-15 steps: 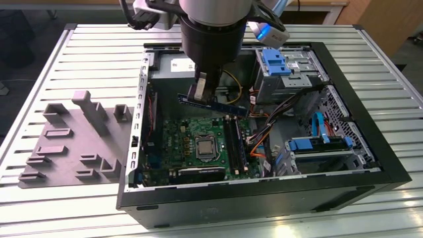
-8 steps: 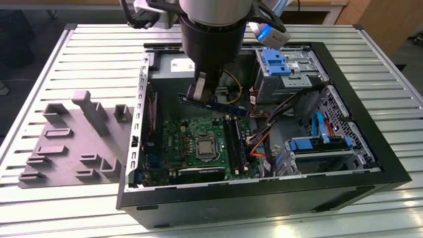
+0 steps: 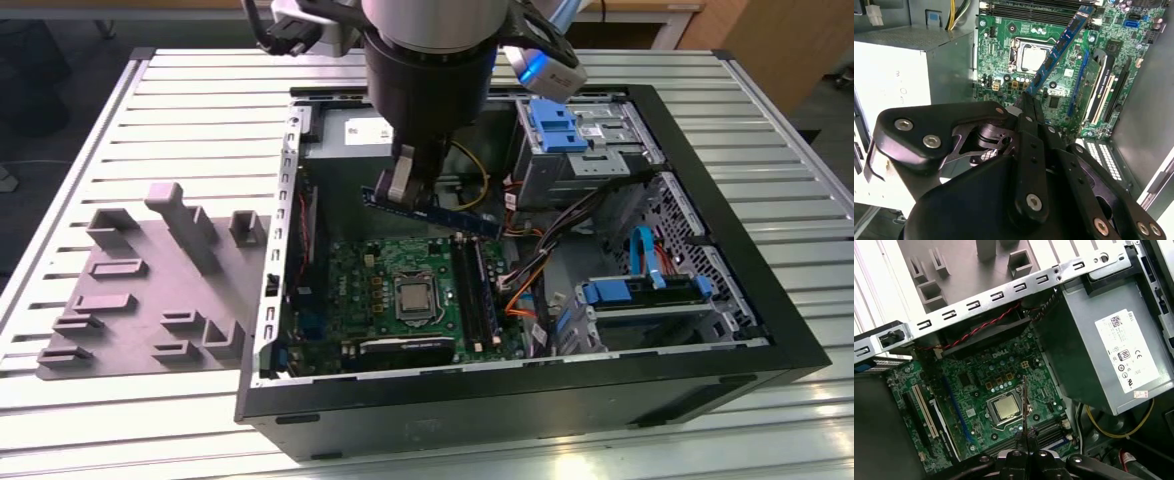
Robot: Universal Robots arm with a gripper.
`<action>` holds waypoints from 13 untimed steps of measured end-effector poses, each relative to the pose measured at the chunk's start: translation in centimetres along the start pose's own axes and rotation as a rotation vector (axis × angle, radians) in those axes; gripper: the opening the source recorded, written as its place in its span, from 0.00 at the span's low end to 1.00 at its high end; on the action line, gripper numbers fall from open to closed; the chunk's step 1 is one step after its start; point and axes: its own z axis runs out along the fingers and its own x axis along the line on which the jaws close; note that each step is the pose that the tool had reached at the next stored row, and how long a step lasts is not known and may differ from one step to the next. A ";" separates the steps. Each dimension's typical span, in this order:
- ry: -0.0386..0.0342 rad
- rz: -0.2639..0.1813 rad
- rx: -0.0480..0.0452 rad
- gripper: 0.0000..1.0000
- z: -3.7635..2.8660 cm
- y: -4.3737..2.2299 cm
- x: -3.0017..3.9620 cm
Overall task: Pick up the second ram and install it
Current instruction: 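Insert the second ram into the second slot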
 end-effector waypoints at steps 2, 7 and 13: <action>-0.0004 0.007 0.0008 0.11 0.00 0.00 0.00; -0.0012 0.026 0.0026 0.11 0.00 0.00 0.00; -0.0023 0.047 0.0048 0.11 0.00 0.00 0.00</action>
